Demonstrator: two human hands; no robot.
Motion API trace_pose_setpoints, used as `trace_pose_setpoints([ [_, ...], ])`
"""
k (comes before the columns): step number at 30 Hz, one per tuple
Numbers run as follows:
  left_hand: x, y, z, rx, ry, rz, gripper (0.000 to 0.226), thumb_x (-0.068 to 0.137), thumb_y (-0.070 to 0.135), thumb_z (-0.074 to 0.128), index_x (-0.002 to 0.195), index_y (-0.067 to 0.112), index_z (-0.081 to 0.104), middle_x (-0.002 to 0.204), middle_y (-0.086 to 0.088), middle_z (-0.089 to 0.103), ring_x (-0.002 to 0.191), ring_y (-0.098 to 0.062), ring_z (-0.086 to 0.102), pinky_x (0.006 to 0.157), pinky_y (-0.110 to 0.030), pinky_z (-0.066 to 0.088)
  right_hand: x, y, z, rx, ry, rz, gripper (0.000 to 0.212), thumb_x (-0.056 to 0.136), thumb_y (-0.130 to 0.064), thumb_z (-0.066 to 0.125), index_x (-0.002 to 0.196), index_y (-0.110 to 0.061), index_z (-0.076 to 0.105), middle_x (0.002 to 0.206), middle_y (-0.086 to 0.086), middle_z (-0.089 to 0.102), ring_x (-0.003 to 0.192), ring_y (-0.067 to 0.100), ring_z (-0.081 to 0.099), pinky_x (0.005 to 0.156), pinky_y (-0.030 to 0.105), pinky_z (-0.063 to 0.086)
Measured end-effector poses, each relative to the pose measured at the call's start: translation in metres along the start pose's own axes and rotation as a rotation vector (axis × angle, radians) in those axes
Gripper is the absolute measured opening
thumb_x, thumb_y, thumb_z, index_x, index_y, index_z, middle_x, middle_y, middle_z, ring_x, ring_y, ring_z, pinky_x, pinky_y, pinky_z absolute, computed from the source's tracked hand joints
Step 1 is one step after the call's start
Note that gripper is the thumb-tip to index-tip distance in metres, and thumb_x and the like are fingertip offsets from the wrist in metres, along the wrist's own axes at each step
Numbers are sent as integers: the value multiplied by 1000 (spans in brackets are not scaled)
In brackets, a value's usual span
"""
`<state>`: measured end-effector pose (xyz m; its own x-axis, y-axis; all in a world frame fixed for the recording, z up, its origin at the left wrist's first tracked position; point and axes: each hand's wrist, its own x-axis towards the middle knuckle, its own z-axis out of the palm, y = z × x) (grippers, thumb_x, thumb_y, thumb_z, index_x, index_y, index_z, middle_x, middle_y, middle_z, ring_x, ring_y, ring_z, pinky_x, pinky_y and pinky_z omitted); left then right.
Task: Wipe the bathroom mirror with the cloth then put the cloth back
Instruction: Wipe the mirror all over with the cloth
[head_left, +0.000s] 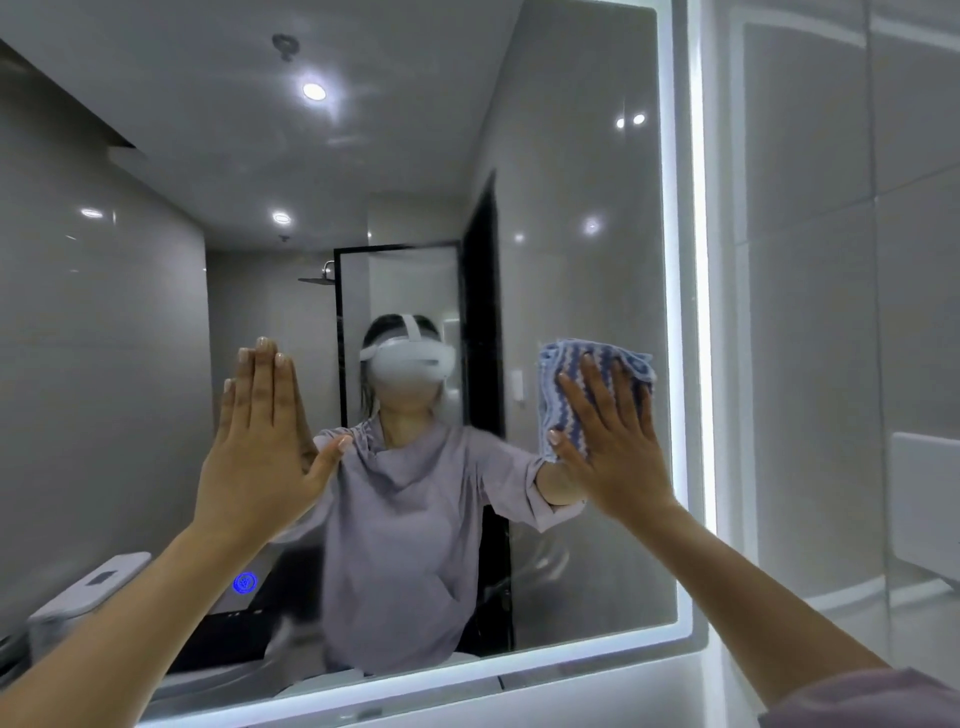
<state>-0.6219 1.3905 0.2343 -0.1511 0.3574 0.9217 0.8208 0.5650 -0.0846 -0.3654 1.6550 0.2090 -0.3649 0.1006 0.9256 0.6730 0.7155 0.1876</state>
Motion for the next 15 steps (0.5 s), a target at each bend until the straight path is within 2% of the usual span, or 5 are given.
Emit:
trace_pose_setpoints([
  [3,0,0,0,7,-2,-2,96,85,64,26,149,1,-8,159,-14,-14,147,-26,-12,118,-32,-13,-3,12,1,54,-26,103,66,99,-58,12,155,-24,0,163,5,-1,150,30,1,118,57,14],
  [6,0,0,-1,6,3,-1,95,86,64,27,149,1,-9,159,-13,-15,147,-25,-12,118,-31,-14,-8,24,0,95,-19,190,68,98,-60,12,154,-26,-6,163,7,0,150,30,-1,120,54,8],
  [10,0,1,-1,-17,6,4,95,86,63,29,149,2,-10,159,-13,-15,147,-26,-12,118,-32,-13,-9,28,-6,170,11,378,73,96,-65,7,155,-23,7,163,8,4,149,29,-3,121,51,1],
  [15,-1,1,-1,-19,5,6,95,87,65,25,149,2,-10,159,-15,-13,147,-27,-12,118,-33,-12,-6,21,-8,165,13,412,78,93,-66,2,153,-17,11,162,11,5,149,32,-1,120,52,1],
])
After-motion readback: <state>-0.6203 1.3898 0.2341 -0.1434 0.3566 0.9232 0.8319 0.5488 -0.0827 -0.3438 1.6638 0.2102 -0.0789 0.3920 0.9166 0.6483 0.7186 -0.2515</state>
